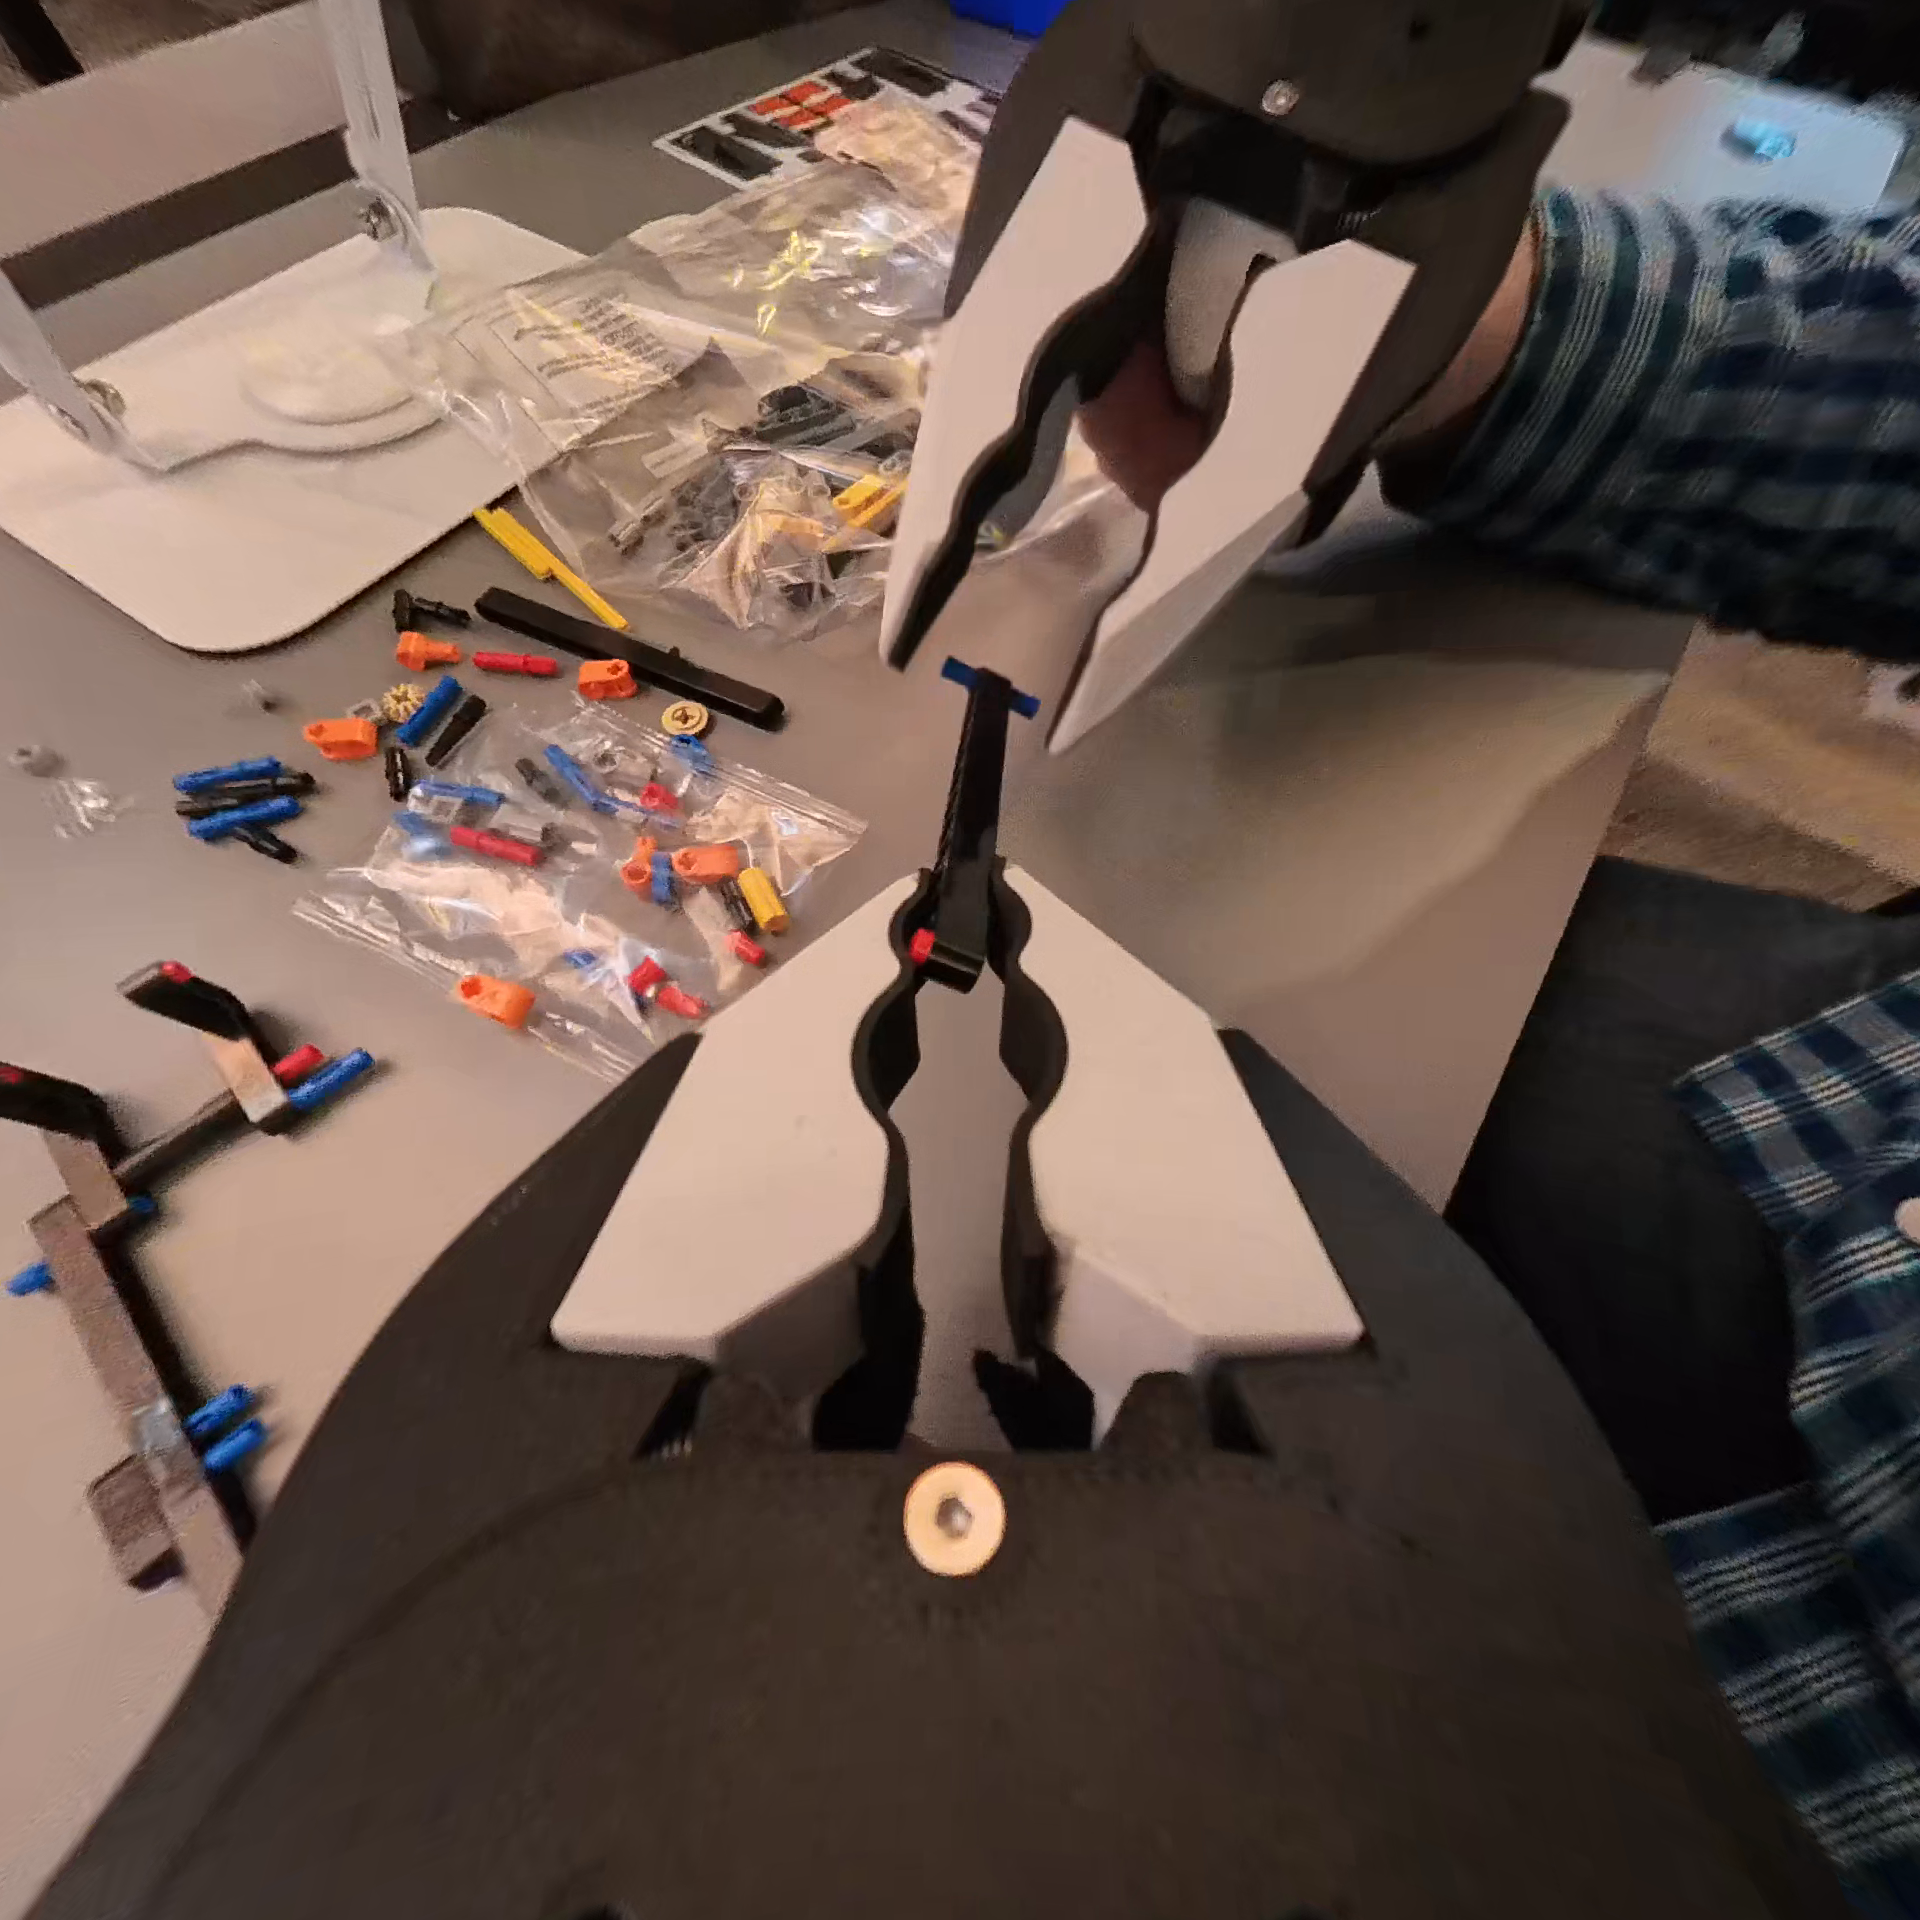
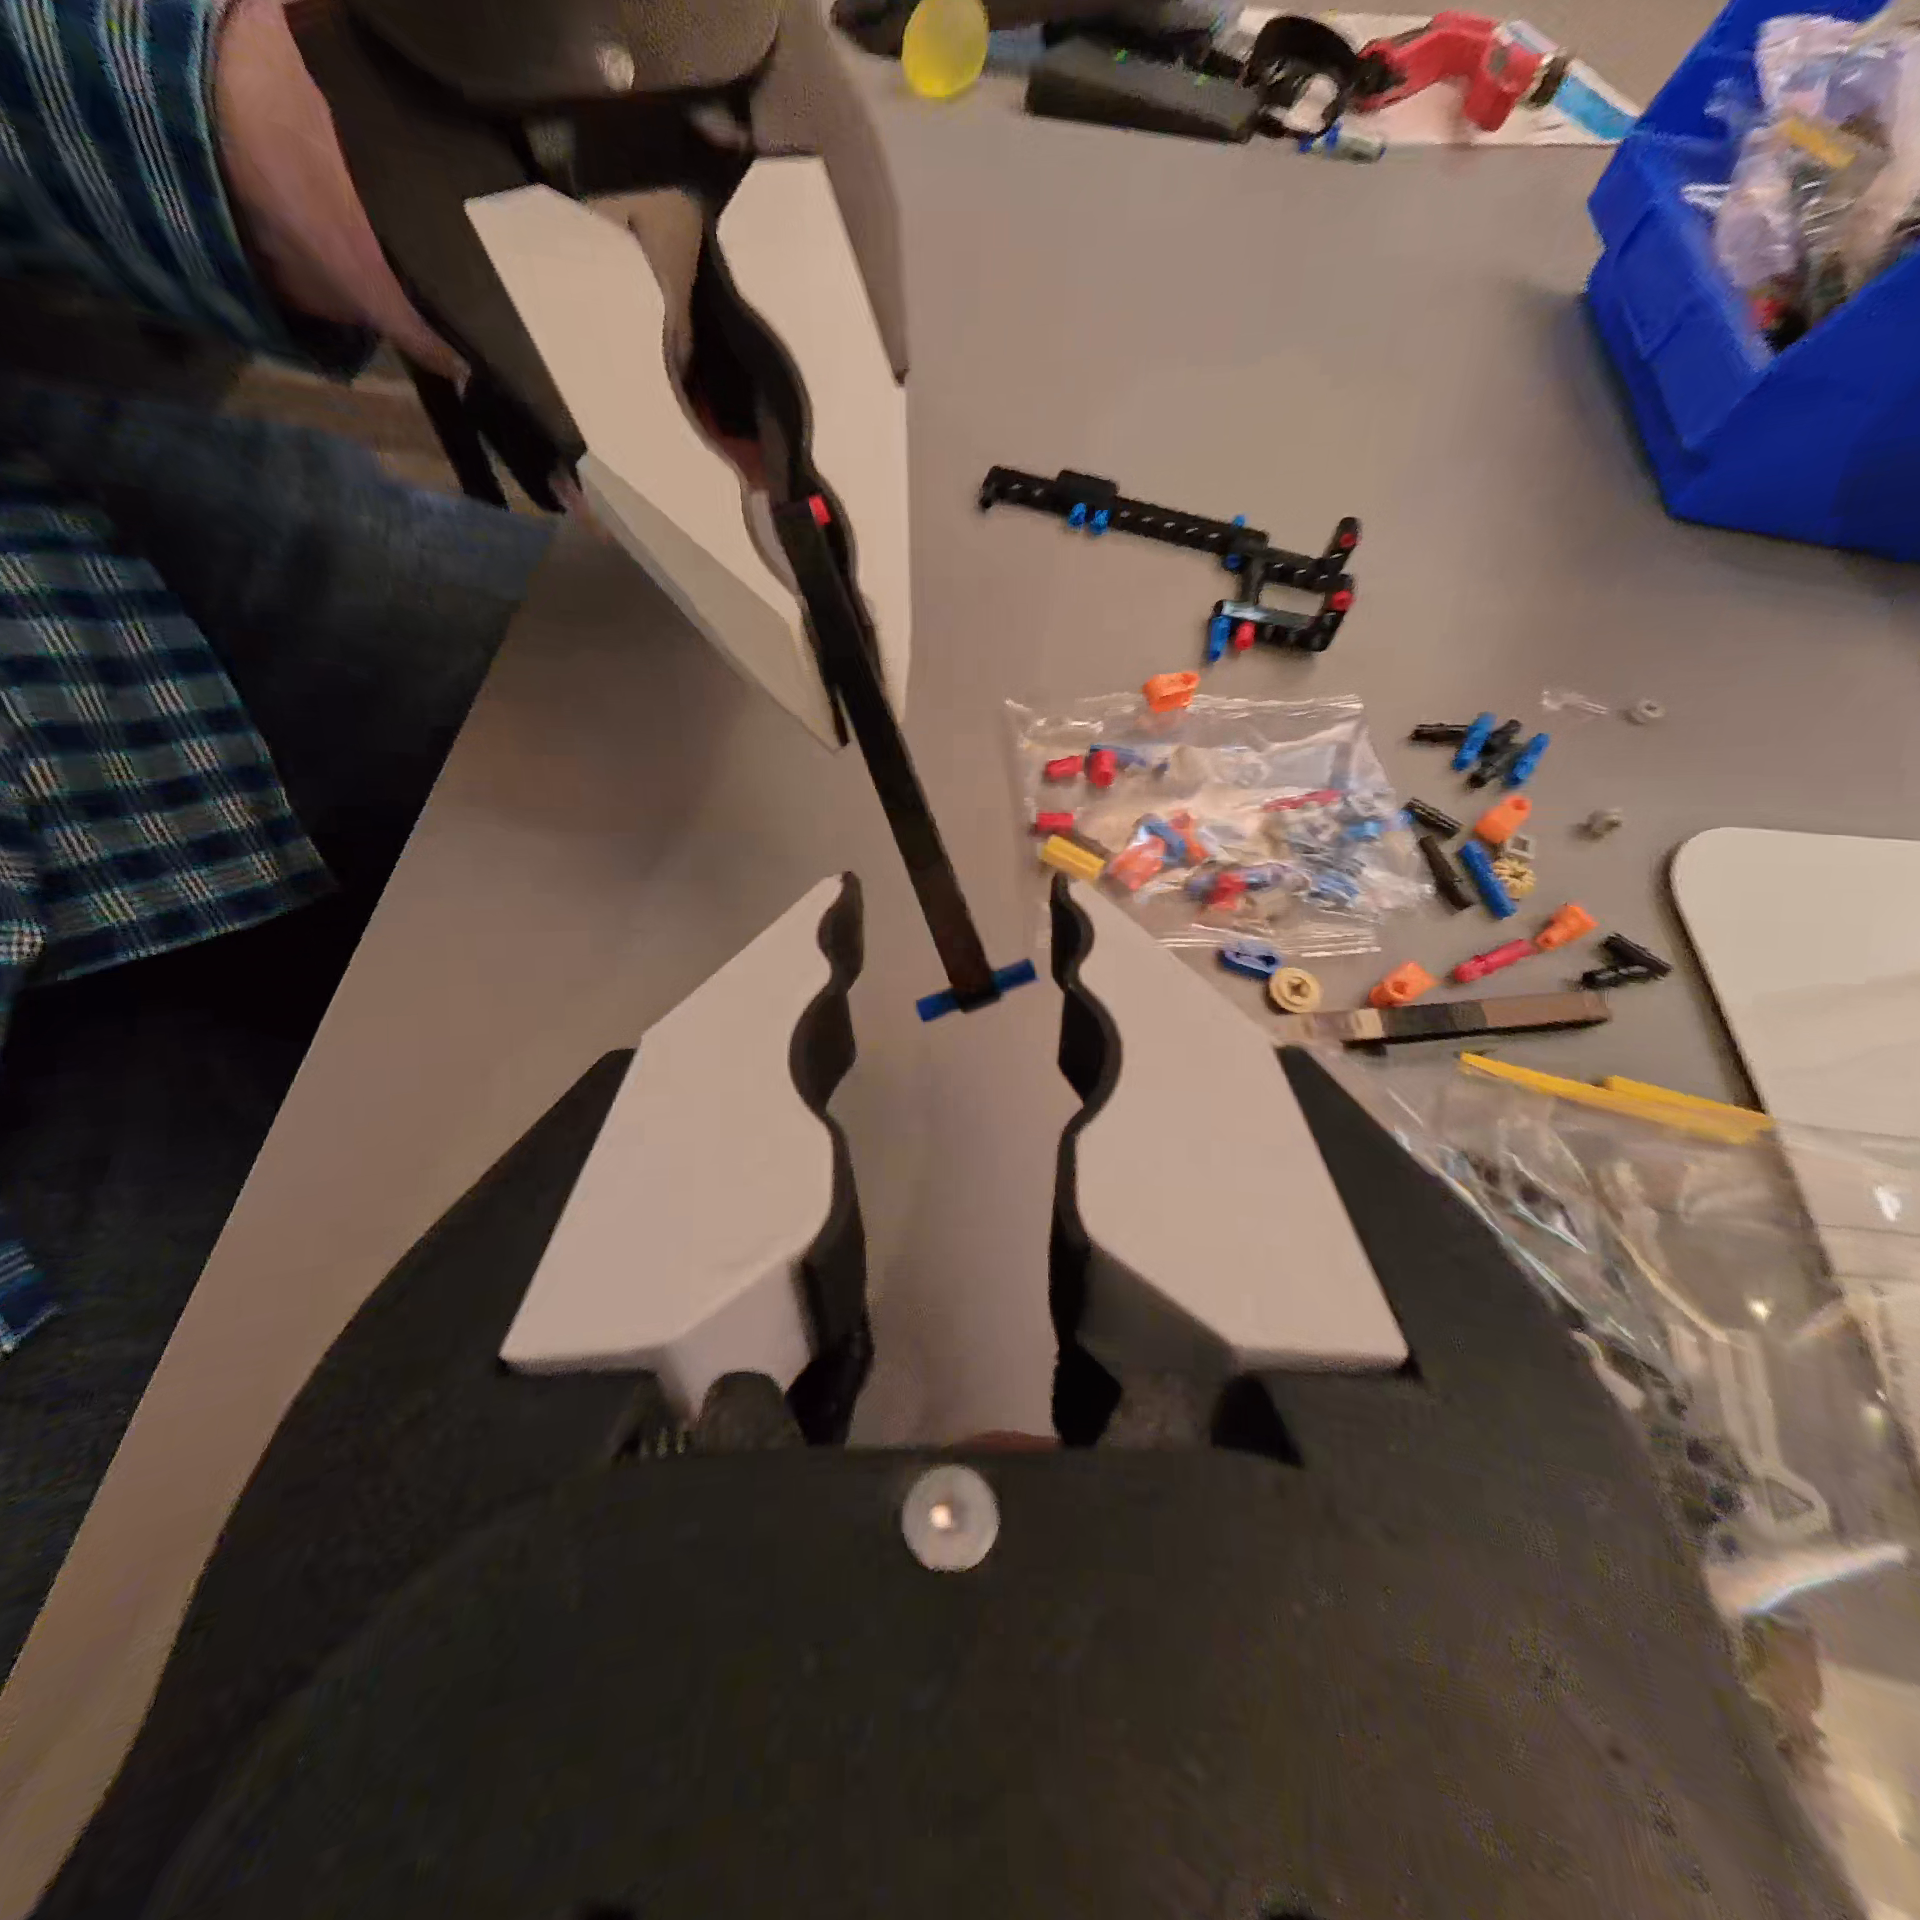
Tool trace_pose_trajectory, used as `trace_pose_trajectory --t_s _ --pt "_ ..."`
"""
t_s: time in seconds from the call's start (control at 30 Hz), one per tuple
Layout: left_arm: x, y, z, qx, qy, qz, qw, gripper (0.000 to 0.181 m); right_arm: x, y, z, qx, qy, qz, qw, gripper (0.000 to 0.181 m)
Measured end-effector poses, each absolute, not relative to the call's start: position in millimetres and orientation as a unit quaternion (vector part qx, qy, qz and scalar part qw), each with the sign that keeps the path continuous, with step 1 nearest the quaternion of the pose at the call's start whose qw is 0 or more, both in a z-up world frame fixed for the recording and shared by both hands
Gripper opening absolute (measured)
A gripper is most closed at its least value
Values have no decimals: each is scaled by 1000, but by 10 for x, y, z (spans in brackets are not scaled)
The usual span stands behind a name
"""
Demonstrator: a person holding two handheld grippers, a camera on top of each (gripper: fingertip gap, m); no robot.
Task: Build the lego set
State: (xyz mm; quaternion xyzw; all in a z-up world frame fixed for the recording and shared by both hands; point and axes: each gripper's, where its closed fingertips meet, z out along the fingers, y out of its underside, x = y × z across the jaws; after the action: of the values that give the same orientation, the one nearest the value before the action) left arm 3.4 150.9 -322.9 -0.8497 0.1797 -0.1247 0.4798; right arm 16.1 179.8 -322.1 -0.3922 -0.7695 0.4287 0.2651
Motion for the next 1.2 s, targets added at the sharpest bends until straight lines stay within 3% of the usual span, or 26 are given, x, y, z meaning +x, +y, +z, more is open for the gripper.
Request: trace_pose_trajectory --t_s 0.3,0.47,0.57,0.67,0.77,0.97,1.2 --pt "61 1519 -3173 -838 170 -139 499 6 188 1830 -3191 -381 -775 421 278 31" --pt "190 1547 -3204 -839 186 -132 495 6 195 1718 -3308 -353 -805 380 289 8" --pt "170 1568 -3198 -839 171 -139 497 8 196 1734 -3308 -340 -812 359 310 6" --pt "138 1573 -3170 -839 161 -144 500 27 198 1728 -3311 -341 -813 358 307 5" --pt "141 1539 -3167 -839 189 -122 495 32 211 1735 -3326 -353 -810 372 286 4" --pt "170 1561 -3148 -840 220 -80 489 27 268 1637 -3369 -337 -821 382 258 4" --pt "231 1627 -2957 -811 141 -195 533 6 263 1609 -3284 -361 -795 433 224 5"
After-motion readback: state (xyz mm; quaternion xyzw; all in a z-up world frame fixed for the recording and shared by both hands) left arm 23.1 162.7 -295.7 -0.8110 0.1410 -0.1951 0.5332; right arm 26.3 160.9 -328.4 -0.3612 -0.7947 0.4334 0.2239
